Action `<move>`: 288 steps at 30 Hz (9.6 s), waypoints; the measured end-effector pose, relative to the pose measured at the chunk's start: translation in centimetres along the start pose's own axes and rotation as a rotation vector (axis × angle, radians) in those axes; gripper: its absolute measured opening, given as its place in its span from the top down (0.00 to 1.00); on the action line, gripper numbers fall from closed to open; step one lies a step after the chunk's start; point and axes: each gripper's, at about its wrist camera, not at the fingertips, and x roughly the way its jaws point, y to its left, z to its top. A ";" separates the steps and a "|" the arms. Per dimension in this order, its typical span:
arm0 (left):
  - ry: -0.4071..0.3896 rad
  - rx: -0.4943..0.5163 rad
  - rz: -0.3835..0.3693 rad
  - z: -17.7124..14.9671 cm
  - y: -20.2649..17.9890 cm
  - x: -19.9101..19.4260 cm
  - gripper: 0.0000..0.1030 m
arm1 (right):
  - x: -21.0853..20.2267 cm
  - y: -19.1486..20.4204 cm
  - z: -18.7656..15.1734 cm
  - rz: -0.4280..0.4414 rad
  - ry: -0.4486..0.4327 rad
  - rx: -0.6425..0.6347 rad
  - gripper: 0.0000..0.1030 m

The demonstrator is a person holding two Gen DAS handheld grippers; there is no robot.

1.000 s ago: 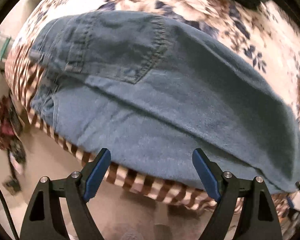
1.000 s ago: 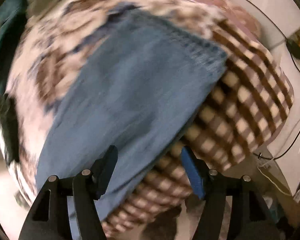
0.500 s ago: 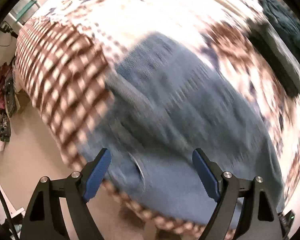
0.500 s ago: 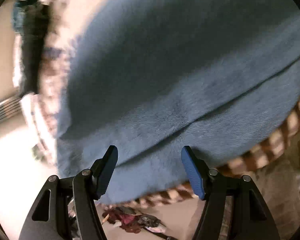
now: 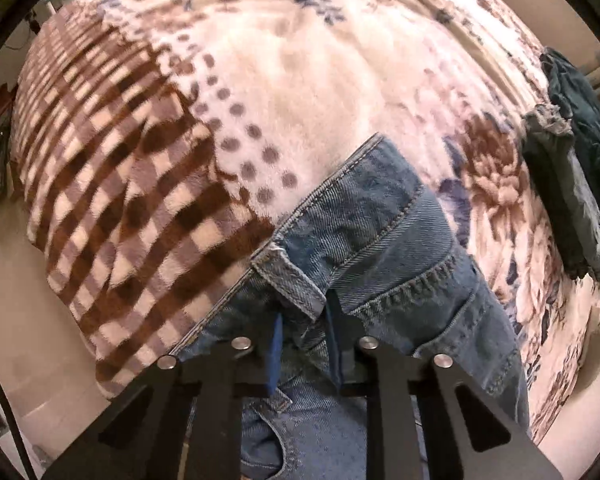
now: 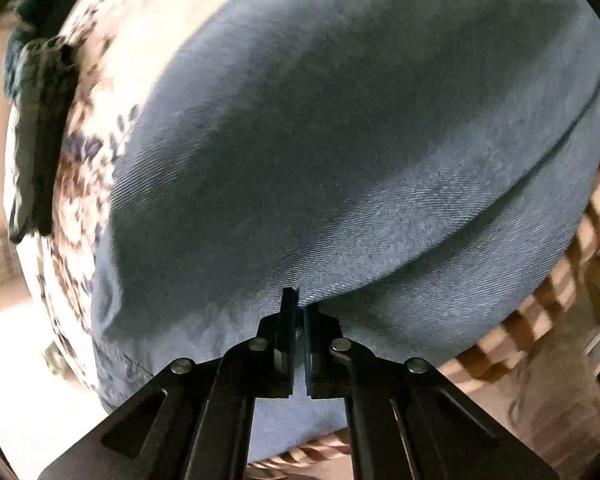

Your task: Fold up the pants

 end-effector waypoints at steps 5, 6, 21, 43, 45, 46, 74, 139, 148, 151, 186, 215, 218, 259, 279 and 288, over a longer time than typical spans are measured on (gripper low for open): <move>-0.077 0.014 -0.010 -2.3 1.3 -6.4 0.86 | -2.2 1.2 -1.2 -0.007 0.022 -0.084 0.97; -0.078 0.013 -0.011 -2.7 2.0 -7.3 0.86 | -2.6 1.2 -1.4 -0.008 0.029 -0.100 0.97; 0.100 0.055 0.190 -8.7 7.2 -5.4 0.67 | -5.2 -11.2 1.4 0.092 0.223 -0.124 0.51; 0.120 0.565 0.283 -26.2 -18.6 -1.5 0.28 | -17.7 -29.8 19.6 -0.068 -0.162 0.101 0.96; 0.129 0.573 0.304 -26.3 -18.7 -0.9 0.27 | -17.4 -31.2 20.2 -0.085 -0.144 0.138 0.97; 0.139 0.571 0.310 -26.3 -18.6 -0.6 0.28 | -17.2 -31.8 20.3 -0.072 -0.119 0.145 0.97; 0.201 0.370 0.234 -7.5 -7.3 5.5 0.00 | 5.2 16.4 3.3 0.045 0.604 -0.858 0.29; 0.241 0.424 0.250 -10.1 -5.6 6.2 0.00 | 9.3 18.2 3.1 0.073 0.830 -0.916 0.83; 0.238 0.403 0.231 -8.9 -5.7 4.9 0.00 | 1.5 19.4 9.6 0.155 0.579 -0.843 0.85; 0.189 0.403 0.190 -8.2 -7.1 3.1 0.00 | 1.5 18.8 4.7 0.103 0.710 -0.984 0.75; 0.219 0.749 0.103 -21.8 -27.1 4.6 0.00 | -22.4 -30.5 17.6 0.026 -0.342 0.227 0.19; 0.318 0.911 0.184 -37.8 -43.0 18.0 0.00 | -20.5 -40.6 23.2 0.277 -0.306 0.247 0.28; 0.340 0.894 0.162 -37.5 -43.4 19.9 0.00 | -18.2 -40.4 24.1 0.366 -0.250 0.219 0.28; 0.318 0.861 0.132 -37.2 -35.5 16.1 0.00 | -11.4 -34.8 25.5 0.638 -0.217 0.195 0.77; 0.177 0.761 0.320 -24.2 -26.1 10.4 0.00 | -21.6 -17.3 15.1 0.417 -0.301 -0.146 0.94; 0.221 0.538 0.277 -13.9 -12.5 6.7 0.00 | -11.6 -3.1 2.1 0.364 -0.144 -0.392 0.94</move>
